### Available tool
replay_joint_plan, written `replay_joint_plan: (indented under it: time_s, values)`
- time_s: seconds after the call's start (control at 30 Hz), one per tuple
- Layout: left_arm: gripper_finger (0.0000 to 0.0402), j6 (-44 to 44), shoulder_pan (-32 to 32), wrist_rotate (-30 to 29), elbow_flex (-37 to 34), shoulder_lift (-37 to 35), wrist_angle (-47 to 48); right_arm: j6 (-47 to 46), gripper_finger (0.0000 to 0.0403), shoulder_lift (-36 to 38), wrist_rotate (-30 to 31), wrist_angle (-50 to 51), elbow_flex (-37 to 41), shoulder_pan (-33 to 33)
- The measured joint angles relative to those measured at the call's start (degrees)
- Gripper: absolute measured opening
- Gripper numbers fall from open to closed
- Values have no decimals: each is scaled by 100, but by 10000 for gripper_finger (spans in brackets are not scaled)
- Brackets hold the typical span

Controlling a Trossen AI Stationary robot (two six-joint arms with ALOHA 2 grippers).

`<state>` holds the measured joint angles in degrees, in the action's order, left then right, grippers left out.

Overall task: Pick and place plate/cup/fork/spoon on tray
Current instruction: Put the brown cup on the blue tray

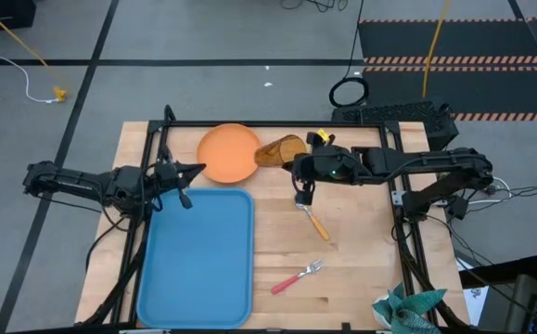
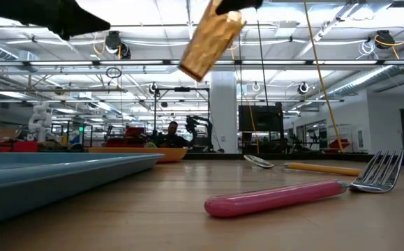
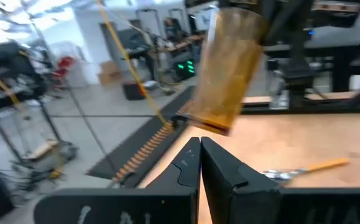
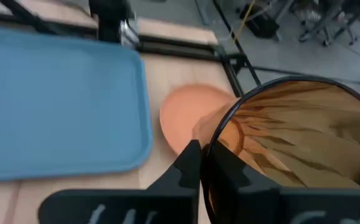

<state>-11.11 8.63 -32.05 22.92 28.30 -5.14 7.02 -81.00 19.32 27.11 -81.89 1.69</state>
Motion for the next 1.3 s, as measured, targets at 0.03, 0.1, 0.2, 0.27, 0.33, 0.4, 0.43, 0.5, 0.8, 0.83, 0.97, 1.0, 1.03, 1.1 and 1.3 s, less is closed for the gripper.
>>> replay_joint_plan:
  time_s: [0.03,0.1,0.2,0.27,0.33,0.4,0.43,0.5,0.8,0.83,0.97,1.0,1.03,1.1,1.3]
  values:
    - [17,106,22,72,84,31,143,32,3,-61,4,6,-81,11]
    - [17,169,56,74,203,47,265,155,3,-202,17,11,-292,26]
    - [17,-188,53,55,297,47,231,297,3,-452,10,15,-640,69]
    - [17,-244,56,54,343,33,211,422,3,-620,5,9,-897,78]
    - [17,-102,92,52,408,9,226,526,4,-753,6,19,-1114,111]
    - [17,59,163,60,481,9,249,605,5,-896,9,23,-1324,111]
    - [17,133,211,88,511,9,259,613,5,-966,10,42,-1435,111]
    - [17,274,318,225,574,9,302,613,5,-1126,6,168,-1679,111]
    - [17,297,801,657,670,9,505,529,6,-1901,-8,679,-2739,144]
    - [17,290,846,655,670,9,506,455,6,-2007,-9,886,-2880,144]
    - [17,286,1049,660,673,7,399,188,6,-2416,-402,1357,-3239,138]
    - [17,286,1099,660,673,6,363,135,6,-2487,-586,1352,-3250,138]
    - [17,284,1145,662,673,6,339,87,6,-2556,-771,1339,-3252,138]
    - [17,239,1229,662,673,6,329,-28,6,-2699,-1023,1341,-3257,144]
    - [17,220,1408,662,673,6,342,-80,6,-3168,-1094,1514,-3259,136]
